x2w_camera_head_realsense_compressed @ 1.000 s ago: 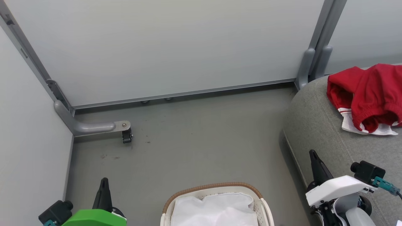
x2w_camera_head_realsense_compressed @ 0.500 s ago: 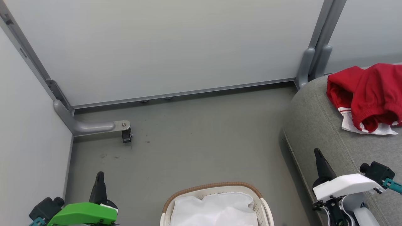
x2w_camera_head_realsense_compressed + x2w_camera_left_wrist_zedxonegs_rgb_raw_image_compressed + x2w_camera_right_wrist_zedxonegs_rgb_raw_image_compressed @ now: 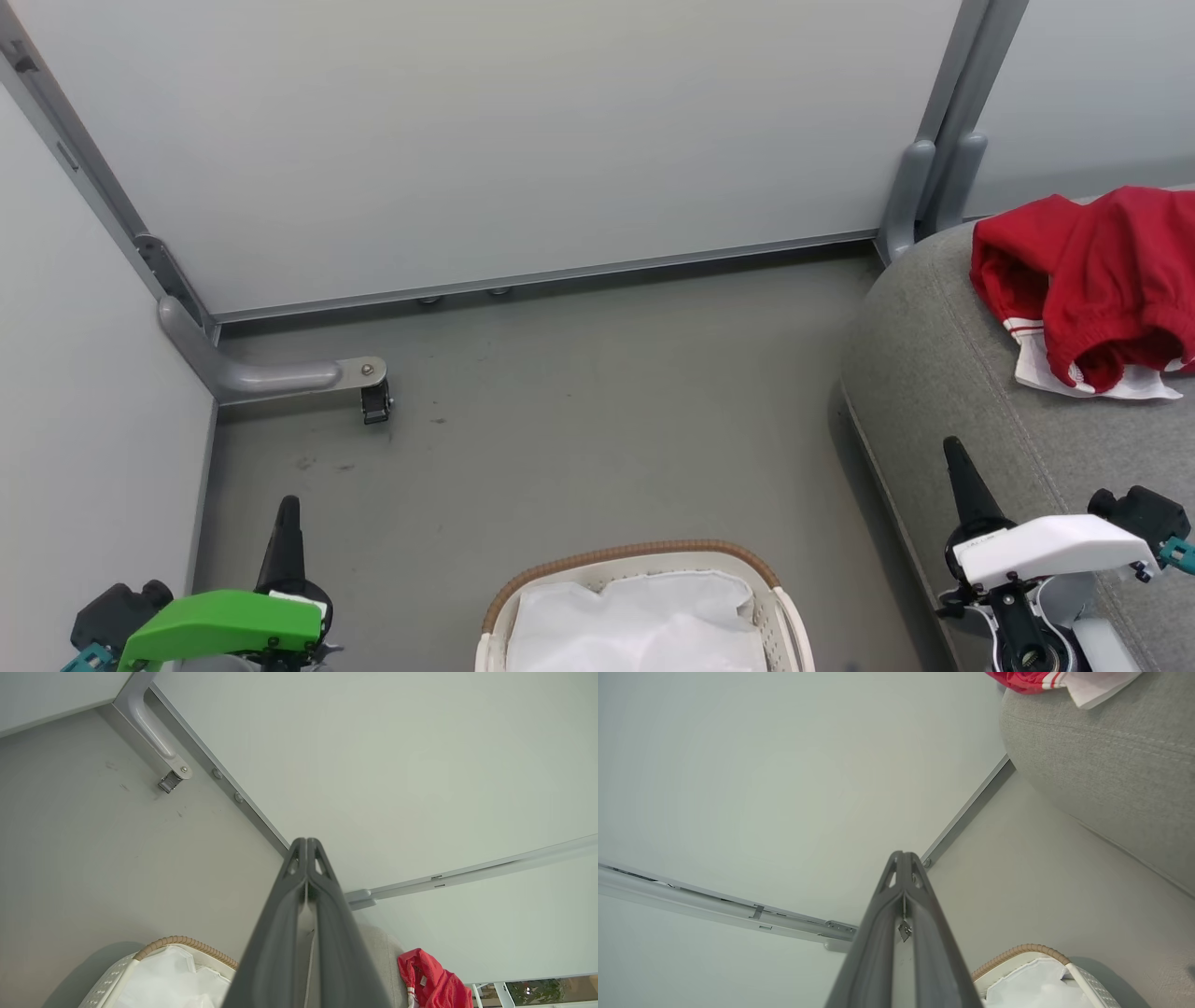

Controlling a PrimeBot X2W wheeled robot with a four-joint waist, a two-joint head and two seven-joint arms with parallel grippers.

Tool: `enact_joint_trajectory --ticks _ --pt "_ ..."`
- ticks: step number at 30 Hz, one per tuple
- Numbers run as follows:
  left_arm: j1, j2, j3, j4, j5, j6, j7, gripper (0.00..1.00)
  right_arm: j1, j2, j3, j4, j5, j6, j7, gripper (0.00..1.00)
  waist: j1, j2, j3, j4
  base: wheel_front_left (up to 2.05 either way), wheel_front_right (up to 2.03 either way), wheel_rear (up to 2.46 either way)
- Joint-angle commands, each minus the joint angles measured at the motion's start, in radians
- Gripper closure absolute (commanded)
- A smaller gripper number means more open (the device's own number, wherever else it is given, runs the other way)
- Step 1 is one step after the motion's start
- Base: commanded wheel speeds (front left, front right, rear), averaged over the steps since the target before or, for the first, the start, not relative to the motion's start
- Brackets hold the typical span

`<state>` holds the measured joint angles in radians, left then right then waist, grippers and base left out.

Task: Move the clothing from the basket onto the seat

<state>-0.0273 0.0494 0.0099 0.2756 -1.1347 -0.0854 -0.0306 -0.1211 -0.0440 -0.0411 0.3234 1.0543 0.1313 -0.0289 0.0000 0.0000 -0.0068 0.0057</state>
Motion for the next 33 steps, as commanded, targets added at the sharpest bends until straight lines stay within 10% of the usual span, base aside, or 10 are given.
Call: enact_joint_trajectory --ticks 1,33 --pt "-0.030 0.004 0.010 -0.012 -0.028 -0.006 0.005 1.00 -0.001 -0.006 -0.006 -0.016 0.029 0.000 0.007 1.00 0.0000 0.0000 0.000 0.000 0.00 0.00 0.00" --pt "-0.064 0.004 0.064 -0.024 -0.284 -0.030 0.084 1.00 0.009 -0.008 -0.045 -0.054 0.328 -0.001 0.085 1.00 0.0000 0.0000 0.005 -0.003 0.00 0.00 0.00"
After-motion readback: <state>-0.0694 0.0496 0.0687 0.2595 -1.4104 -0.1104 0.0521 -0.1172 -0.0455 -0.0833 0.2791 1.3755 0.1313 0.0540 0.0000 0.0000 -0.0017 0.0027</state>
